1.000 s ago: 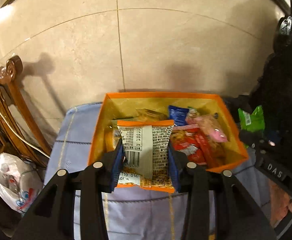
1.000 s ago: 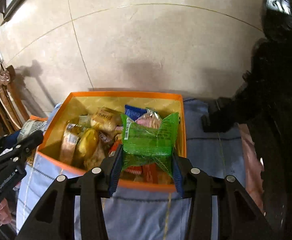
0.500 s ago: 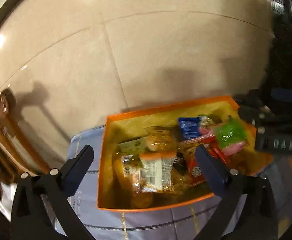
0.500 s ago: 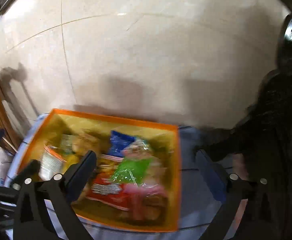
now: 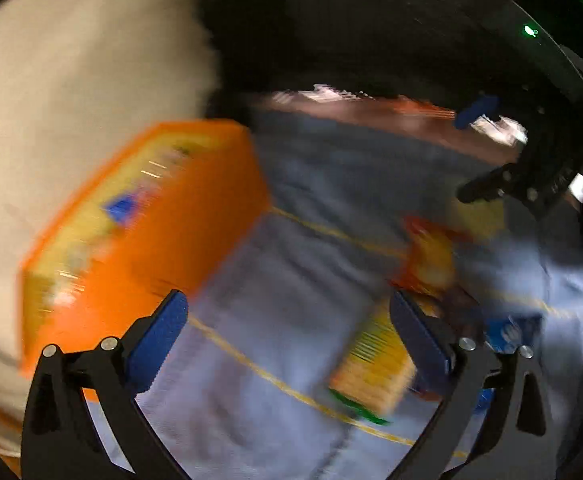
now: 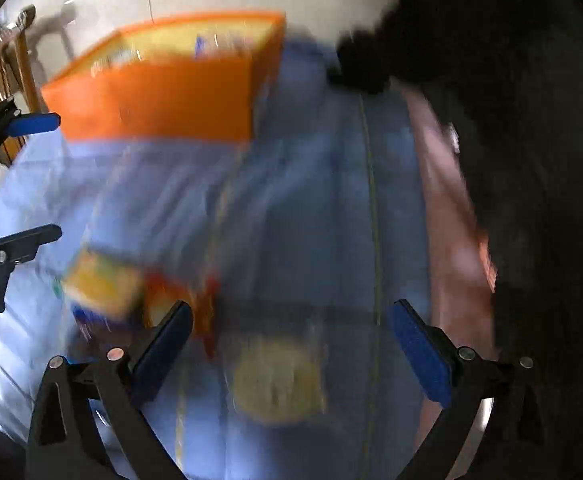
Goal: Organize snacks
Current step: 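Grasp a cracker pack with the left tool while the right tool grasps a round bun bag, then drop the cracker pack and round bun bag into the orange box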
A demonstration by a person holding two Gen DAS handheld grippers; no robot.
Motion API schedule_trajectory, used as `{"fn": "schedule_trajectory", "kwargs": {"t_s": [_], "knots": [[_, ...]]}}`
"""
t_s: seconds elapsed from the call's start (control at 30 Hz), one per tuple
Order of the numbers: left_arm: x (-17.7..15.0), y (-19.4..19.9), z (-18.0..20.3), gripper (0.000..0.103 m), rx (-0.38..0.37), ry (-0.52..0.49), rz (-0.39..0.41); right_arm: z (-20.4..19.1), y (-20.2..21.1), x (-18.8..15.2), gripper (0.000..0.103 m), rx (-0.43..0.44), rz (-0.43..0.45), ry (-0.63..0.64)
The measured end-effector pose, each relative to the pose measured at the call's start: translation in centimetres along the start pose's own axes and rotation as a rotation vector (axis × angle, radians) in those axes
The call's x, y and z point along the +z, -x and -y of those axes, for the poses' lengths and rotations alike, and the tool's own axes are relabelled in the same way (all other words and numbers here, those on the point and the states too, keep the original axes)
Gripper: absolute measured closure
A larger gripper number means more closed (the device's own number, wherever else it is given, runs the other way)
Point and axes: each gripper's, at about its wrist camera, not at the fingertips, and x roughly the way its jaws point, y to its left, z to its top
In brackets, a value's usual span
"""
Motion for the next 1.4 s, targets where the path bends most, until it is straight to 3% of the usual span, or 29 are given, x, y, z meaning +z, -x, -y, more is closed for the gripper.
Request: {"fn": "schedule_trajectory", "kwargs": {"t_s": [0.1,0.23,0.33,0.43,0.6,0.63,0.67,0.7,0.73,0.77,0.83,1.2,1.3,1.4], "knots": [[-1.4,-2.1,1.2,0.004,-0.063,-0.054,-0.020,0.1,-0.9,-1.7,0.004,0.067,0.000,-0.052],[-1.9,-4.7,0.7,0.004,-0.208,-0.004,-0.046,0.3,-3.1,-2.4,0.004,0.025,-0.026,-0.070],[-1.8,-6.3,1.0,0.004,-0.277,-0.052,-0.064,0.0,-3.8,-2.8,0.004,0.034,-0.042,-0.061],[-1.7,-6.2,2.9,0.004,-0.289,-0.129,-0.044,-0.2,-4.6,-3.0,0.004,-0.001,-0.058,-0.034],[-1.9,-7.1,2.0,0.004,-0.320,-0.068,-0.042,0.6,-4.7,-3.6,0.005,0.028,-0.055,-0.101],[-2.1,-7.5,1.6,0.009,-0.304,-0.039,-0.055,0.8,-4.1,-3.8,0.006,0.027,-0.013,-0.117],[-2.3,-7.5,1.2,0.020,-0.304,-0.014,-0.066,0.9,-3.9,-4.0,0.020,0.030,0.003,-0.127],[-2.7,-7.4,0.7,0.028,-0.324,0.023,-0.077,1.0,-3.9,-4.0,0.041,0.048,0.001,-0.141],[-2.8,-7.3,0.2,0.042,-0.344,0.061,-0.089,1.3,-4.1,-4.1,0.042,0.072,-0.019,-0.175],[-2.9,-7.1,0.1,0.051,-0.342,0.080,-0.097,1.6,-4.1,-4.2,0.043,0.077,-0.024,-0.203],[-3.2,-6.4,0.1,0.057,-0.288,0.093,-0.106,1.6,-3.9,-4.0,0.044,0.071,-0.041,-0.223],[-6.2,-3.2,0.2,0.057,-0.218,0.191,-0.214,2.4,-3.6,-4.8,0.044,0.121,-0.071,-0.334],[-7.0,-1.8,-0.5,0.057,-0.198,0.266,-0.232,2.1,-2.9,-4.6,0.045,0.124,-0.063,-0.341],[-7.0,-0.6,-2.1,0.057,-0.112,0.401,-0.245,1.9,-1.1,-4.0,0.045,0.117,-0.021,-0.326]]}}
